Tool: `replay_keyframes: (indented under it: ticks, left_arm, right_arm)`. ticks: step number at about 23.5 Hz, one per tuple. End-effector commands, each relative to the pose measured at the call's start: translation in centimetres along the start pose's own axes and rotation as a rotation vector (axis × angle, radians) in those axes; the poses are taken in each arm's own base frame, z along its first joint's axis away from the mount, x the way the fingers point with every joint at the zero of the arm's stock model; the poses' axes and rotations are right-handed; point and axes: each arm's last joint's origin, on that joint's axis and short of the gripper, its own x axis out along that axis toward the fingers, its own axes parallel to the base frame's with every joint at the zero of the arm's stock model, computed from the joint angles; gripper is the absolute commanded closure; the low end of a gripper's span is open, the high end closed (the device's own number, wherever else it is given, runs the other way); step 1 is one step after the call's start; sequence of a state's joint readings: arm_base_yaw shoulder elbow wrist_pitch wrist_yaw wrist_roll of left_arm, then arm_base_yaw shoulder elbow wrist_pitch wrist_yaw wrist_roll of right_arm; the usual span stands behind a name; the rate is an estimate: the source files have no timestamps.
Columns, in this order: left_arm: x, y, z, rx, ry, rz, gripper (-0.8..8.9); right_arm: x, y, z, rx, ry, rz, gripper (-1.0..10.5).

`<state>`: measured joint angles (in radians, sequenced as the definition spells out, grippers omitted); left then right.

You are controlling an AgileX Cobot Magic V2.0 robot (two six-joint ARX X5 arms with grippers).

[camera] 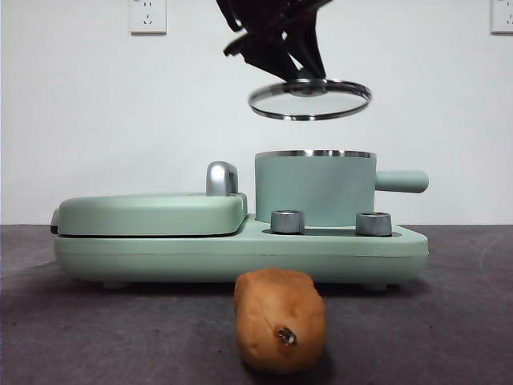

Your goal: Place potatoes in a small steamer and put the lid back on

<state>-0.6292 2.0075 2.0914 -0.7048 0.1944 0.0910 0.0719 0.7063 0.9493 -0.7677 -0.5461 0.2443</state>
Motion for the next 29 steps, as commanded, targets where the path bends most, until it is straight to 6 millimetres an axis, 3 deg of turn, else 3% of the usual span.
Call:
replay_keyframes:
  ticks: [1, 6, 12, 21, 29]
  left_arm:
    - [-3.0, 0.6, 1.7, 0.024, -0.078, 0.022, 7.60]
    - [-7.7, 3.2, 1.8, -0.022, -0.083, 0.095, 7.64]
    - [-13.1, 5.9, 0.9, -0.092, -0.049, 0.179, 7.96]
    - [-16.2, 6.2, 0.5, -0.122, -0.046, 0.212, 7.96]
    - [-16.9, 6.1, 0.1, -0.136, -0.012, 0.211, 7.96]
  right_arm:
    - [1.2, 0.5, 0.9, 0.026, 0.059, 0.013, 4.0]
    - [5.7, 2.6, 0.6, 0.035, 0.234, -0.014, 4.0]
    - [12.9, 5.6, -2.7, 0.016, 0.495, -0.075, 4.0]
    - [19.6, 7.1, -7.3, 0.005, 0.691, -0.121, 4.0]
    - [22.8, 7.7, -11.0, -0.017, 0.822, -0.156, 4.0]
